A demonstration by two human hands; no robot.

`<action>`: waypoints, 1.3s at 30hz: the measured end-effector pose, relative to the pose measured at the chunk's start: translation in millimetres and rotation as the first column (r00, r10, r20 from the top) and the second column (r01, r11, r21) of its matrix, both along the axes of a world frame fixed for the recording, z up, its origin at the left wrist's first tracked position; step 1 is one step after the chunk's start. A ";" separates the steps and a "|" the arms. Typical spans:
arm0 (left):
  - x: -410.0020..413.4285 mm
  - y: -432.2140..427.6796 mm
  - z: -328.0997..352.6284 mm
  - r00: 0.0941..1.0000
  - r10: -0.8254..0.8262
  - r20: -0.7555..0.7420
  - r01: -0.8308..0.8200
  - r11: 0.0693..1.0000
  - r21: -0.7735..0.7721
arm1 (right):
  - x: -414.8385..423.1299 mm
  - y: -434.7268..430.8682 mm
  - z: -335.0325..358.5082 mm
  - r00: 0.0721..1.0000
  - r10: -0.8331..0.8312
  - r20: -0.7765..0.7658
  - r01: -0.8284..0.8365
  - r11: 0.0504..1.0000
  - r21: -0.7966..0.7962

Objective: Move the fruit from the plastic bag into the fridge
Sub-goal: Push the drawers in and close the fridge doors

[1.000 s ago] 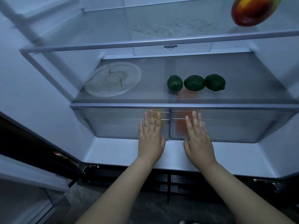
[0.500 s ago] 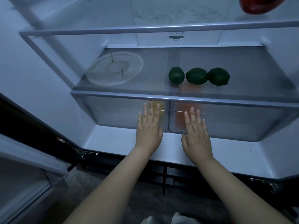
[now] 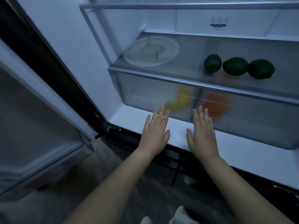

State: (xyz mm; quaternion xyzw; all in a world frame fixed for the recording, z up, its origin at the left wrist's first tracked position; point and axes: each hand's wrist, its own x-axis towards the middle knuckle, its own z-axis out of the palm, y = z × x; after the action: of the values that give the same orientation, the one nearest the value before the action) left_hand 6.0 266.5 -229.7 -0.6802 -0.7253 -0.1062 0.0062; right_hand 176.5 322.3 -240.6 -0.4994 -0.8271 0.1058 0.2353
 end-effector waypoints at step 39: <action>-252.5 -407.5 17.1 0.815 0.579 0.008 -0.579 0.815 0.004 | -323.4 -314.9 31.4 0.673 0.718 0.180 -0.719 0.692 -0.072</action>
State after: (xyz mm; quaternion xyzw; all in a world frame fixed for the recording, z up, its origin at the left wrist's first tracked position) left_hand -246.5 -141.0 -212.6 -0.4272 -0.8974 -0.1036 0.0382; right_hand -146.9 7.5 -209.1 -0.1416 -0.9756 0.1385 0.0945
